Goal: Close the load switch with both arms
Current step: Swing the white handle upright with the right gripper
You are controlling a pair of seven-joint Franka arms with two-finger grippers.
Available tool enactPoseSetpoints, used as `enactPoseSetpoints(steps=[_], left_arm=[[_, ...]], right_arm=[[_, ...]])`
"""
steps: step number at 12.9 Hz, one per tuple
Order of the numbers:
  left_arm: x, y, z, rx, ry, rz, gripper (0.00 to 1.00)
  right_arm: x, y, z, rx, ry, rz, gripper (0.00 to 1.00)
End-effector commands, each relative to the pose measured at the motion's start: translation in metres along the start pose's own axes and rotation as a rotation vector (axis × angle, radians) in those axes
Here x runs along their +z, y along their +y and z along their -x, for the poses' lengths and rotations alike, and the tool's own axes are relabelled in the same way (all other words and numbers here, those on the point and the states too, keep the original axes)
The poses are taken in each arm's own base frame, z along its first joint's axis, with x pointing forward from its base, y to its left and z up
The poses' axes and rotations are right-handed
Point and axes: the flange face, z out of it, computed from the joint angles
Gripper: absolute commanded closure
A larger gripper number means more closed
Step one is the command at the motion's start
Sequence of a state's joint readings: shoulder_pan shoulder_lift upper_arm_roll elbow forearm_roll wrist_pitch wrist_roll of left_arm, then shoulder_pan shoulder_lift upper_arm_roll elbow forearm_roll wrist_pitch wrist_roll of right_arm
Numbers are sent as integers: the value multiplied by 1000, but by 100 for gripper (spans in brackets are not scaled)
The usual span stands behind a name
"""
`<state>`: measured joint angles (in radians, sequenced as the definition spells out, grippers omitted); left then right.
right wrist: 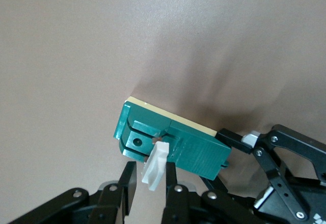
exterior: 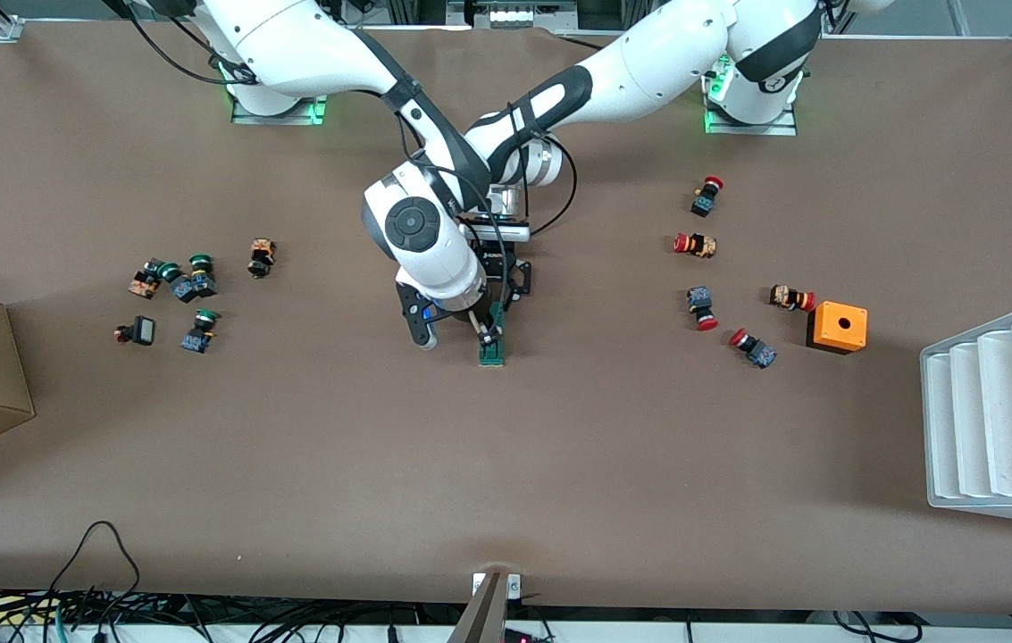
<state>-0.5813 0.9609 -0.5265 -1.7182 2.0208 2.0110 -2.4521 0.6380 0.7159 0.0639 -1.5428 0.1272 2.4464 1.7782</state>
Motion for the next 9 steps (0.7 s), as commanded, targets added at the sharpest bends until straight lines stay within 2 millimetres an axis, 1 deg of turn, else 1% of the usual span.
enactPoseSetpoints(steps=[1, 2, 4, 6, 9], left_arm=[[21, 2, 9, -37, -15, 45, 100], [22, 2, 9, -38, -15, 44, 100], [23, 2, 9, -38, -14, 44, 100], [21, 3, 9, -38, -15, 47, 100], [22, 3, 9, -37, -14, 46, 100]], right_arm=[[1, -5, 1, 6, 3, -3, 72], [2, -5, 0, 6, 5, -2, 74], [3, -11, -2, 13, 2, -10, 74], [7, -11, -4, 14, 2, -7, 74], [6, -12, -6, 14, 3, -9, 77]])
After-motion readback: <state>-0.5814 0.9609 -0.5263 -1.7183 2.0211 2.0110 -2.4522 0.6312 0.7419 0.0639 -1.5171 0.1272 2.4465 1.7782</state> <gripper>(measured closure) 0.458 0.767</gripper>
